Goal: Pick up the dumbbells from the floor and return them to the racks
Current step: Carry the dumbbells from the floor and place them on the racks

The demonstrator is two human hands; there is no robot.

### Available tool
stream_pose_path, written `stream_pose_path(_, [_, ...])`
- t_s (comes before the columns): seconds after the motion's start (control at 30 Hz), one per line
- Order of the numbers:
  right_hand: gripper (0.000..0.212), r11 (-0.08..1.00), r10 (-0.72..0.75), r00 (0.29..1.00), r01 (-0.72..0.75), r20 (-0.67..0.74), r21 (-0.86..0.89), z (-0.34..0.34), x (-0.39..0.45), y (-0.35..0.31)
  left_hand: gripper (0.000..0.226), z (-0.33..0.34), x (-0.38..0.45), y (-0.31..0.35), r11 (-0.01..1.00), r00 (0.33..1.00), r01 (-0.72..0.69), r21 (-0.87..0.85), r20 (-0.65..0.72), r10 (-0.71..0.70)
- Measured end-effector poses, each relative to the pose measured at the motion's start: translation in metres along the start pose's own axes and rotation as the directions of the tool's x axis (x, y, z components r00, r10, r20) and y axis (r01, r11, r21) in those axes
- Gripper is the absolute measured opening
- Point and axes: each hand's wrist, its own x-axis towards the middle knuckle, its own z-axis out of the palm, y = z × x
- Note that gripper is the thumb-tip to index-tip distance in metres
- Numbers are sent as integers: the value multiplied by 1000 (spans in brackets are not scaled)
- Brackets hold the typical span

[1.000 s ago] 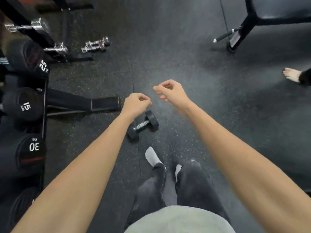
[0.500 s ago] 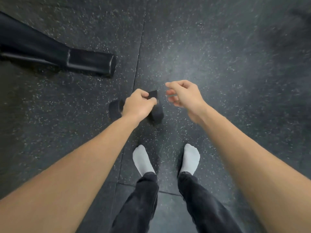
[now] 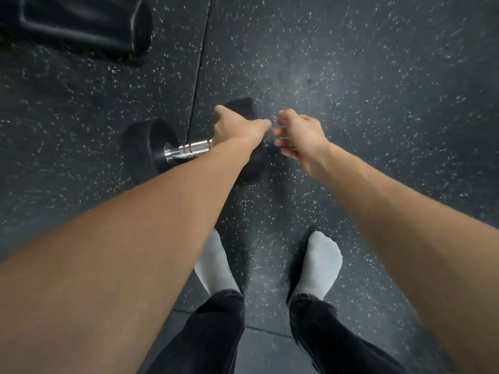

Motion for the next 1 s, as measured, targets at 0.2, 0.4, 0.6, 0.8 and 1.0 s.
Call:
stream_pose_path(0.2, [25,992,110,993,-113,-50,-62,14,-1,32,88,-6,-1,0,993,999,28,-110,33,-25])
stream_pose_path(0.4, [28,982,75,996,-81,-40,-169,20,-26,24,90,-31,-20,-17,986,994,43,-159,104,-27])
stream_pose_path(0.6, [33,975,57,997,-66,-47,-214,43,-62,-13,96,-86,-39,-40,981,984,99,-169,166,-70])
stream_pose_path(0.8, [23,957,-6,1000,12,22,-290,96,-96,-17,72,-151,-41,-61,966,960,120,-229,273,-54])
stream_pose_path(1.0, [71,961,93,996,-92,-9,-262,127,-112,-18,78,-209,-26,-72,967,912,143,-212,408,-45])
